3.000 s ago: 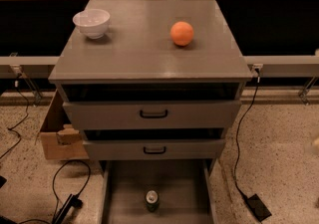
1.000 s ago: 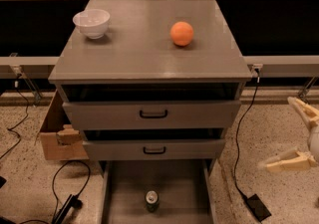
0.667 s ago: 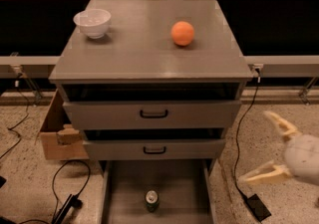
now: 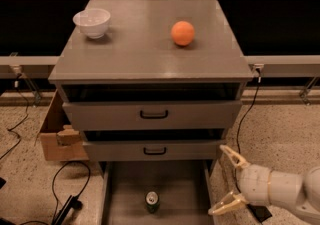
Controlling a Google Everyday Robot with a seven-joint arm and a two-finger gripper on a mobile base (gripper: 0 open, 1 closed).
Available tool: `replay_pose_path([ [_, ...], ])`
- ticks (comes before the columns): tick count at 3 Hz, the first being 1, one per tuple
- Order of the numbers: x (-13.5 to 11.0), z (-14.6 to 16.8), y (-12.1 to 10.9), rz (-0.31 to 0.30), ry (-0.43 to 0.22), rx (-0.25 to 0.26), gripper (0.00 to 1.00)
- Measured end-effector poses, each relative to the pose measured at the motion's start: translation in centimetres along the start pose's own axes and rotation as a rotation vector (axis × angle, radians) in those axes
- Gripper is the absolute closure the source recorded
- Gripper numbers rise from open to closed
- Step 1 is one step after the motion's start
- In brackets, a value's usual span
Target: Pick green can from bottom drawer and place on counter
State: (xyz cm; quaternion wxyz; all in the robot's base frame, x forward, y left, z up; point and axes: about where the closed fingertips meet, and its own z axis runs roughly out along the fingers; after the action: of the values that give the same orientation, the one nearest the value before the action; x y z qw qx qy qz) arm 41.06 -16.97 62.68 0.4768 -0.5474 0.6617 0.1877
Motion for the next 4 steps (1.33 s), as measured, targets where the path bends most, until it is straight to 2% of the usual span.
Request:
replay_pose_path([
  [1,3.4,5.4,1.7,0.022,-0.006,-0.064,0.0],
  [2,5.5,10.2,2.4,0.045,-0.029,-0.097,0.0],
  [4,6.0,11.6,2.9,0.062,-0.047,-0.117,0.0],
])
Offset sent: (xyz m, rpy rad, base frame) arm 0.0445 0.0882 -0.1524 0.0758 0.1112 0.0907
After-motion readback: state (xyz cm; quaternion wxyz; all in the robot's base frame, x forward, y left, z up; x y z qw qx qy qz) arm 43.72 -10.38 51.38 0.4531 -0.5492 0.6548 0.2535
